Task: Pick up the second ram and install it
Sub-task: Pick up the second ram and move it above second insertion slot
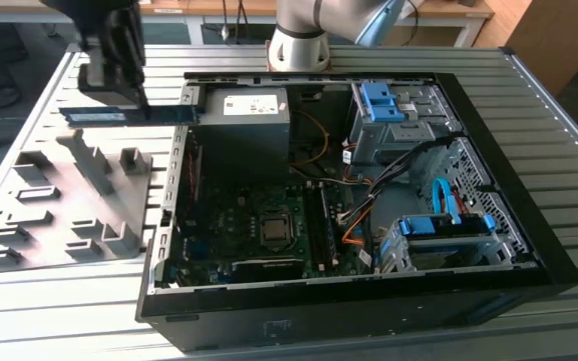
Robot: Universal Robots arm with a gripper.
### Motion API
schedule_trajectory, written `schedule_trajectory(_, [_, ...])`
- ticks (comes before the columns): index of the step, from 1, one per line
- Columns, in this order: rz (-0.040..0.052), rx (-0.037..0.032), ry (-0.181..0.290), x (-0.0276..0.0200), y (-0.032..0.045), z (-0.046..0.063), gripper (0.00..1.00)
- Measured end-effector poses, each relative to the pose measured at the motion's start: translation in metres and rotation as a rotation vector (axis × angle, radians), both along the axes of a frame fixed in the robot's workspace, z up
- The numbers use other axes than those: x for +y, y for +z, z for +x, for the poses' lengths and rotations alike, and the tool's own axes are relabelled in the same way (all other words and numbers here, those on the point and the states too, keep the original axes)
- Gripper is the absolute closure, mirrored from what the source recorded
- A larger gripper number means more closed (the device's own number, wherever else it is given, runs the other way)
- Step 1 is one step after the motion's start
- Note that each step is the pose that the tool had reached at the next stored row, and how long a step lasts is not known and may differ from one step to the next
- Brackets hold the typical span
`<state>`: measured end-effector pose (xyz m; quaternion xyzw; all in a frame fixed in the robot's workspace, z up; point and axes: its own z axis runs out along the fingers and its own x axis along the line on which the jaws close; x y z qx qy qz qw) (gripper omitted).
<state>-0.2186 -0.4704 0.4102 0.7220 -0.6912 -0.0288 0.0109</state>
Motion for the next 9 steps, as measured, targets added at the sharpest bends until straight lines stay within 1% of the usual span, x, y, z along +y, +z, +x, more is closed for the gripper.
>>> schedule_trajectory(5, [0.0002, 0.0043, 0.0, 0.0, -0.0081, 0.023, 0.86])
schedule_trajectory(6, [0.0018, 0.0046, 0.0, 0.0, -0.0093, 0.027, 0.86])
schedule_trajectory(7, [0.0079, 0.005, 0.0, 0.0, -0.0097, 0.031, 0.86])
schedule_trajectory(8, [0.0224, 0.0049, 0.0, -0.0001, -0.0098, 0.035, 0.86])
schedule_trajectory(9, [0.0404, 0.0048, 0.0, -0.0001, -0.0099, 0.037, 0.86])
